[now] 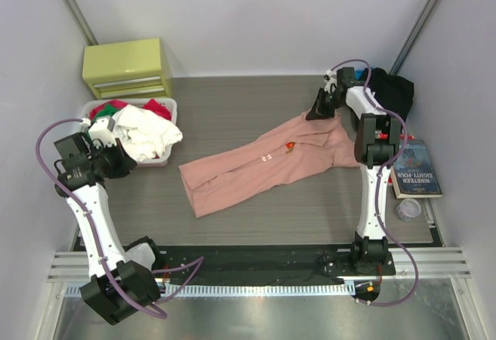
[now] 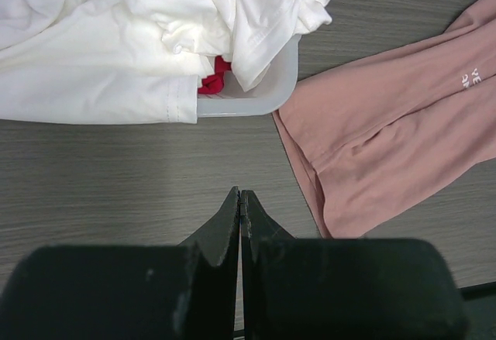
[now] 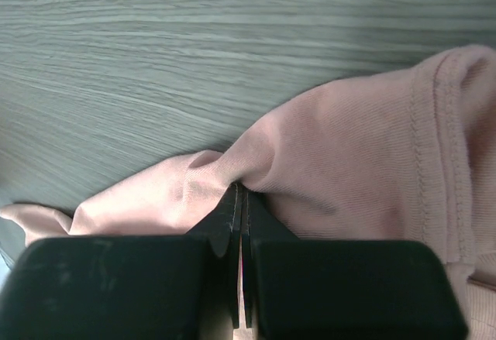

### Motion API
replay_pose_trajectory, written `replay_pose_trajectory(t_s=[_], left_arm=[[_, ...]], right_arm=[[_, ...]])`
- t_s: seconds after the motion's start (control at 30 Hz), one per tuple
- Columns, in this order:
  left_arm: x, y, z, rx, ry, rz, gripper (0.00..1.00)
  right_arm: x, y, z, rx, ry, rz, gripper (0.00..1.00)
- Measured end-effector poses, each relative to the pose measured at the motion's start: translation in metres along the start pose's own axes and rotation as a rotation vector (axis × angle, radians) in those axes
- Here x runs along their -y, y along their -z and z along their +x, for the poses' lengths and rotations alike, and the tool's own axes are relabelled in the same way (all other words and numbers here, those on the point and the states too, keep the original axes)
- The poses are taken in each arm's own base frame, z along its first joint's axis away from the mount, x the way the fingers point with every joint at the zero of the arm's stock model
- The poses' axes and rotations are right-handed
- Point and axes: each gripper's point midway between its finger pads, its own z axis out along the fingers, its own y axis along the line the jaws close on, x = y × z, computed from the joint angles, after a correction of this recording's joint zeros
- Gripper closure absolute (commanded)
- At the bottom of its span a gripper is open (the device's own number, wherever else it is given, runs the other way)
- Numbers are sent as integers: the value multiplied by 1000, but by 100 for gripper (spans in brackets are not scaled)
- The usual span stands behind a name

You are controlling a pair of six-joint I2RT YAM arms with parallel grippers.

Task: Fold and stack the t-shirts
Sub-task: Rotate the tshirt 90 degrees

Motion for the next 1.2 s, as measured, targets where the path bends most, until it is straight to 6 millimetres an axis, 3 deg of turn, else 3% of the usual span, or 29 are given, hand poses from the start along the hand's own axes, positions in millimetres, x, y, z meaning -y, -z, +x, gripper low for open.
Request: replay_pose_trajectory(t_s=[0.2, 0.43, 0.57, 0.63, 0.73, 0.87, 0.97, 1.07, 1.13, 1.2], left_arm=[[-1, 0, 0, -2, -11, 0, 100], [1, -4, 9, -14, -28, 25, 100], [11, 8, 10, 68, -87, 12, 100], [16, 17, 4, 118, -124, 4, 100], [20, 25, -5, 153, -165, 1, 100], [17, 20, -1, 129, -168, 4, 100], [12, 16, 3, 102, -153, -16, 100], [4, 8, 6, 48, -159, -75, 100], [2, 0, 7, 3, -185, -111, 100], [5, -12, 9, -57, -218, -132, 100]], right_arm=[[12, 8, 0, 20, 7, 23, 99], [9, 9, 0, 36, 75, 15, 99], [6, 26, 14, 66, 143, 66, 99], [-5, 41, 14, 93, 200, 95, 99], [-44, 77, -1, 207, 333, 114, 99], [-106, 156, -9, 420, 504, 112, 99], [-134, 218, -1, 547, 582, 136, 99], [-132, 252, 18, 608, 609, 179, 99], [-113, 250, 44, 571, 598, 218, 99], [-91, 234, 69, 497, 571, 248, 99]])
